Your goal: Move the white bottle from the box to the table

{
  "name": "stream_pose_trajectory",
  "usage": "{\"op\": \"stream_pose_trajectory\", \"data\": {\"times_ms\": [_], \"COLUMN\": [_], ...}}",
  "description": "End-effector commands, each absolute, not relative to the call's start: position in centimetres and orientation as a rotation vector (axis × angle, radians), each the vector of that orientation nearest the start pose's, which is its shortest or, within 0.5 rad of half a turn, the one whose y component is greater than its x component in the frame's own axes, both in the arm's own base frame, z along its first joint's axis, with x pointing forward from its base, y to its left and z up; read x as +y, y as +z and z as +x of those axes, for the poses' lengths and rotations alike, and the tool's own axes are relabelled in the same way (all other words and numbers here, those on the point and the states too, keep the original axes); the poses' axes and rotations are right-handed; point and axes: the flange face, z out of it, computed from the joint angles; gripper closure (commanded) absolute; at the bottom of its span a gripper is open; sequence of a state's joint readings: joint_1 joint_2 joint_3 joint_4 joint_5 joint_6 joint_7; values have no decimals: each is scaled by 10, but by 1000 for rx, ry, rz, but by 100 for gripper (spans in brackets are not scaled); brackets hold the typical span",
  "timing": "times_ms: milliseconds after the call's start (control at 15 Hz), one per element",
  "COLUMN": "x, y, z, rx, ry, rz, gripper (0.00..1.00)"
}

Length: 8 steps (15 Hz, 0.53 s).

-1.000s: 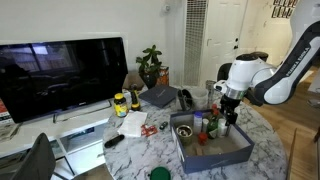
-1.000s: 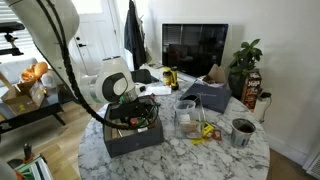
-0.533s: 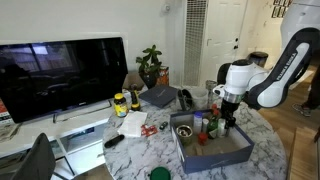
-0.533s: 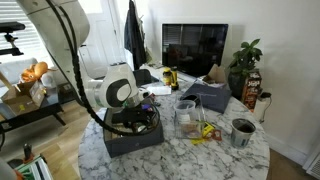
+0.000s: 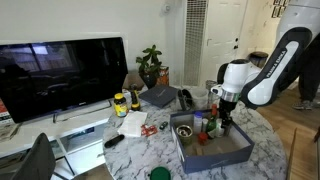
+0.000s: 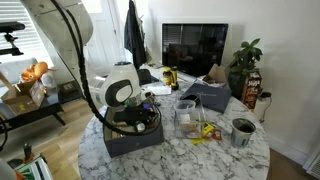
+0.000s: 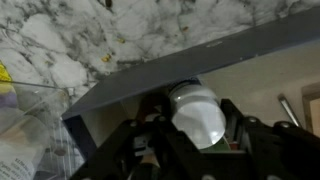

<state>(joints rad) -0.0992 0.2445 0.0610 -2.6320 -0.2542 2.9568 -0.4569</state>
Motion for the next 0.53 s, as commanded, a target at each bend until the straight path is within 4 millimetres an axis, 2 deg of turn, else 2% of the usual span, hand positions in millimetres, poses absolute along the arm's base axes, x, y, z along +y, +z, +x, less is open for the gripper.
{"op": "stream_pose_trajectory", "data": {"times_ms": [0,133,333,400,467], "x": [-16,-20,-26,-34,-52], "y": [219,240,288,307,328], "z": [403,399,395,393,391], "rx": [-1009,-956,-861,-811,-654], "ry": [-99,-150,-271,-279,-309], "rz": [-3044,-3046,-3008,-3025,-3107], "gripper": [73,73,73,73,73]}}
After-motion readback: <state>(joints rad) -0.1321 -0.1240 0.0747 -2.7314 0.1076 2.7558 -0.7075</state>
